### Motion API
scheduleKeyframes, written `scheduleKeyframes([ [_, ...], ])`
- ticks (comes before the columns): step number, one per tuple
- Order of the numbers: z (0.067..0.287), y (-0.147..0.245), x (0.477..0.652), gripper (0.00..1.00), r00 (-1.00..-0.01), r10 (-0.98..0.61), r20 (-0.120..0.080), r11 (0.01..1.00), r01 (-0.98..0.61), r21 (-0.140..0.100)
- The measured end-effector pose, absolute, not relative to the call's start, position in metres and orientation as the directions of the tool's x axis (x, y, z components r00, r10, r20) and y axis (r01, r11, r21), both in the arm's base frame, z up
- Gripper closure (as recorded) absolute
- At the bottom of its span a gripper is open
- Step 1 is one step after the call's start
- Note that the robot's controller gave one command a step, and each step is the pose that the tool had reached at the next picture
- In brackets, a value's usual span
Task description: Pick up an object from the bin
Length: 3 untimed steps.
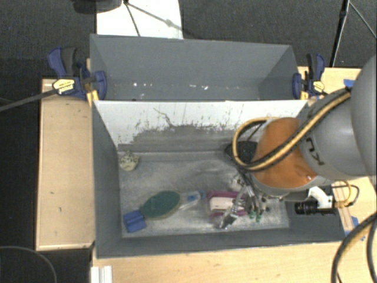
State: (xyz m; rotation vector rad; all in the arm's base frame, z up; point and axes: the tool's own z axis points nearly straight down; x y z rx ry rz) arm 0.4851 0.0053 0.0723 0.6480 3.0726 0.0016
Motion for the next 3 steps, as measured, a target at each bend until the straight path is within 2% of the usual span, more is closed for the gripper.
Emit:
scheduleKeyframes([
  [1, 0.073, 0.032, 0.479, 0.00, -0.906, 0.424, -0.010, 0.906, 0.424, 0.002],
  [2, 0.075, 0.032, 0.482, 1.00, -0.905, 0.426, -0.015, 0.905, 0.426, 0.006],
  [3, 0.169, 0.032, 0.484, 1.00, -0.906, 0.424, -0.008, 0.906, 0.424, 0.004],
])
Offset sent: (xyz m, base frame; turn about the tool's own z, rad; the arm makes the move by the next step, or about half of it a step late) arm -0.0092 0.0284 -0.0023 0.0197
